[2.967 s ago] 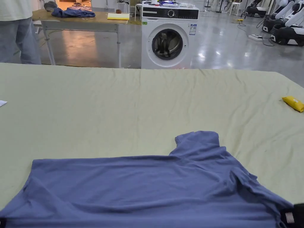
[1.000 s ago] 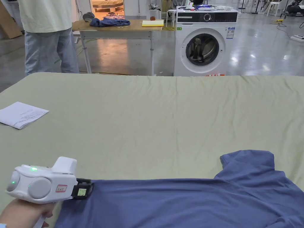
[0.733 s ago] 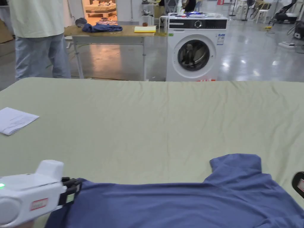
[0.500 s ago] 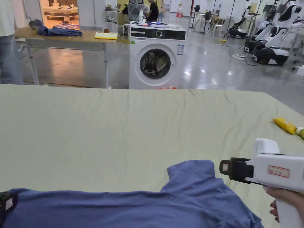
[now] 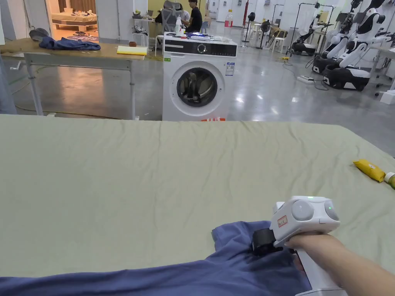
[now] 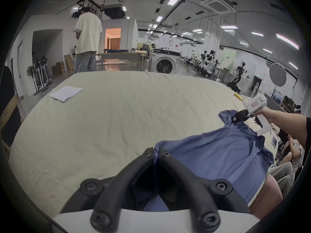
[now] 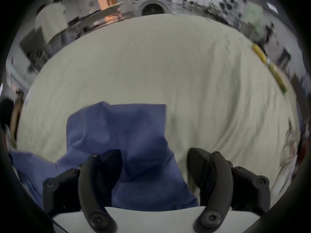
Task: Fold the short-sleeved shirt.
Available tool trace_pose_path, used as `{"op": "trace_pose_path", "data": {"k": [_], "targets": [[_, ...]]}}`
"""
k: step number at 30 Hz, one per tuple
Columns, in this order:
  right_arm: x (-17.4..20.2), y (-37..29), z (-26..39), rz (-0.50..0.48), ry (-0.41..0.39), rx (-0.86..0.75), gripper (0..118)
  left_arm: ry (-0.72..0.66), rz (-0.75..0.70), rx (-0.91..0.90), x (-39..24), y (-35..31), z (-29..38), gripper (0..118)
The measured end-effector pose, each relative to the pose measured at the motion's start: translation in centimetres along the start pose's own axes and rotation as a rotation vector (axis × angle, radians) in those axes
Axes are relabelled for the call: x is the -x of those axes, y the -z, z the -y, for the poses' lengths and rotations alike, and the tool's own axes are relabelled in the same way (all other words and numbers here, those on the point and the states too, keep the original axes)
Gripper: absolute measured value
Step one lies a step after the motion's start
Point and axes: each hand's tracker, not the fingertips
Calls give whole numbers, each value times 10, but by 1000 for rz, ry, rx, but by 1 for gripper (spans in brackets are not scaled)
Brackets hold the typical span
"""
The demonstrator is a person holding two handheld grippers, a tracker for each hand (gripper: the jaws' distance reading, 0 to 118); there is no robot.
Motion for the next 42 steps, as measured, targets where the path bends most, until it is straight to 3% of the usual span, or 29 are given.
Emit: {"op": "trace_pose_path", "data": {"k": [1, 2, 3, 4, 6, 9, 11, 16, 21, 26, 29, 36, 42], "targets": [[7, -6, 2, -3, -41, 15, 68, -18, -7, 13, 2, 4, -1, 0], [12, -13, 6, -9, -62, 7, 46, -29, -14, 21, 4, 7, -1, 0], [15, -20, 8, -11, -79, -2, 17, -37, -18, 23, 8, 11, -1, 0], [15, -25, 12, -18, -92, -13, 1, -44, -19, 27, 11, 13, -1, 0], [11, -40, 21, -18, -84, -82, 1, -58, -26, 34, 13, 17, -2, 0], [-3, -69, 28, -101, 44, -199, 1, -99, -36, 24, 20, 20, -4, 0], [-8, -88, 26, -111, 86, -265, 1, -136, -37, 22, 24, 24, -9, 0], [-14, -119, 9, -90, 125, -369, 1, -181, -30, -23, 38, 46, -36, 0], [-16, -134, -5, -68, 203, -446, 1, -135, -37, -33, 36, 69, -65, 0], [-13, -139, 6, -50, 227, -451, 1, -74, -38, -43, 27, 75, -71, 0], [-16, -152, 40, -29, 199, -475, 1, -93, 5, -48, 29, 59, -58, 0], [-34, -190, 173, -114, 236, -438, 1, -67, 99, -9, 32, -17, 16, 0], [-35, -161, 254, -125, 322, -294, 1, -101, 122, 89, 39, -26, 89, 0]]}}
